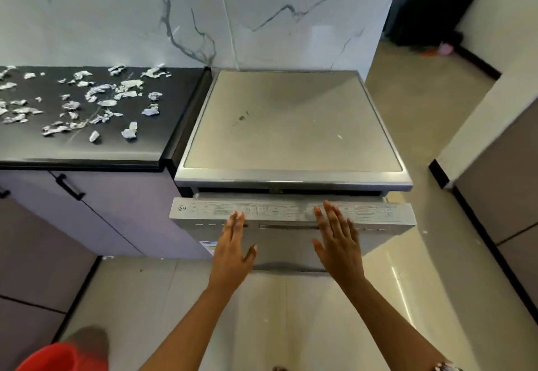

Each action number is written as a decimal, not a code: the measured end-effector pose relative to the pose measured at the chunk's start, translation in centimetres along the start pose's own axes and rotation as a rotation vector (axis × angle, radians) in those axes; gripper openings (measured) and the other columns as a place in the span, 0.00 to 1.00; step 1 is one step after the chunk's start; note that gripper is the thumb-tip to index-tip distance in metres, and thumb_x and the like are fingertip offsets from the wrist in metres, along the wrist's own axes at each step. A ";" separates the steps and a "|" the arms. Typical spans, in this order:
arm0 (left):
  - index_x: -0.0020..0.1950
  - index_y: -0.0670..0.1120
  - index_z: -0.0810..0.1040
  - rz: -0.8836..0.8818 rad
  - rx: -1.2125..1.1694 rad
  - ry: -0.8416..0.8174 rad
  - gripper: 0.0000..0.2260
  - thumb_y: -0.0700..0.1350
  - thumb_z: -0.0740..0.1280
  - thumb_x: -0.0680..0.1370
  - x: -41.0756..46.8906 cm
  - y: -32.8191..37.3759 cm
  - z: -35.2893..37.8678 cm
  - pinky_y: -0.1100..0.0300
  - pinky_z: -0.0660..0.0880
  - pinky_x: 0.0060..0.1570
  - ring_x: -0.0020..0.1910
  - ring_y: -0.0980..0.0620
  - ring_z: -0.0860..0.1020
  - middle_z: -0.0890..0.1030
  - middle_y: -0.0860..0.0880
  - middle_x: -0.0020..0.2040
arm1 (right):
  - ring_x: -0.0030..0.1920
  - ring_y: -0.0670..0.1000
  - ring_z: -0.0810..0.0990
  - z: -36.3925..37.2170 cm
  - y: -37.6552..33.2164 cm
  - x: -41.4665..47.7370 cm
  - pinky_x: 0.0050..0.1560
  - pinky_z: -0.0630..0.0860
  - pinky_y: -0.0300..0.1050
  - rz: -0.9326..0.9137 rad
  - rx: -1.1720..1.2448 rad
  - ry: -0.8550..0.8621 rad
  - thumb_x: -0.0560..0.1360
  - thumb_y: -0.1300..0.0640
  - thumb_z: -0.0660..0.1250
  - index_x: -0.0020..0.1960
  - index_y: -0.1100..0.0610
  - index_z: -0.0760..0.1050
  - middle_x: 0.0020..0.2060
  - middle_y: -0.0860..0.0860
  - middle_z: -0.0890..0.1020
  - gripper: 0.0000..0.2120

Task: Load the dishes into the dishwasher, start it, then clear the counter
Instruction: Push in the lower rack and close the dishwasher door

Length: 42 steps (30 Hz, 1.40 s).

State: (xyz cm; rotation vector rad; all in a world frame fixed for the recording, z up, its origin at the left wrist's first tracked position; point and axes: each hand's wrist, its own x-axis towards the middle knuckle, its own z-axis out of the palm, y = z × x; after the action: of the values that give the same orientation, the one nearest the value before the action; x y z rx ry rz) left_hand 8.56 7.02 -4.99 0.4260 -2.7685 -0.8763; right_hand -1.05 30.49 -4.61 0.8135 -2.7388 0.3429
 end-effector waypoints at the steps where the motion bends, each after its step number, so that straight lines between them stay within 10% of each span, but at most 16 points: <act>1: 0.78 0.51 0.45 0.076 0.108 0.042 0.41 0.49 0.69 0.75 1.0 -0.5 -0.1 0.44 0.59 0.72 0.77 0.46 0.51 0.49 0.48 0.78 | 0.75 0.57 0.55 0.2 0.5 1.6 0.70 0.56 0.61 -0.059 -0.044 -0.040 0.67 0.45 0.72 0.75 0.55 0.55 0.75 0.58 0.58 0.44; 10: 0.78 0.44 0.44 0.325 0.689 -0.159 0.60 0.70 0.71 0.59 11.4 -1.8 -4.3 0.43 0.40 0.73 0.77 0.43 0.44 0.46 0.43 0.78 | 0.76 0.60 0.46 -0.3 2.8 10.2 0.71 0.45 0.64 -0.172 -0.240 -0.356 0.54 0.26 0.70 0.77 0.60 0.45 0.76 0.58 0.48 0.66; 20: 0.75 0.55 0.32 0.376 0.709 -0.290 0.52 0.78 0.53 0.63 16.4 -3.9 -6.4 0.44 0.40 0.73 0.75 0.48 0.37 0.35 0.51 0.76 | 0.75 0.58 0.40 -0.2 4.6 14.4 0.73 0.42 0.60 -0.328 -0.231 -0.369 0.60 0.28 0.67 0.75 0.50 0.32 0.76 0.53 0.41 0.61; 27: 0.78 0.53 0.43 0.343 0.609 -0.148 0.43 0.73 0.52 0.70 16.6 -4.8 -5.8 0.44 0.55 0.72 0.76 0.48 0.52 0.52 0.51 0.78 | 0.72 0.59 0.63 0.3 4.5 14.7 0.68 0.64 0.62 -0.326 -0.222 -0.236 0.61 0.37 0.74 0.76 0.50 0.51 0.74 0.54 0.61 0.52; 42: 0.75 0.49 0.62 0.486 0.579 0.114 0.32 0.64 0.57 0.75 16.9 -6.4 -4.0 0.47 0.60 0.69 0.73 0.47 0.63 0.65 0.48 0.74 | 0.67 0.58 0.72 2.5 5.0 14.5 0.64 0.68 0.60 -0.373 -0.216 0.052 0.61 0.46 0.78 0.73 0.50 0.60 0.70 0.52 0.70 0.46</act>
State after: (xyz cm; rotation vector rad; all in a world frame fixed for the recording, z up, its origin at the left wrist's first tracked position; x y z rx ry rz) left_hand -4.84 -5.75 -3.69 -0.1210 -2.7817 0.0627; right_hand -16.04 26.55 -3.08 1.2016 -2.4500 -0.0074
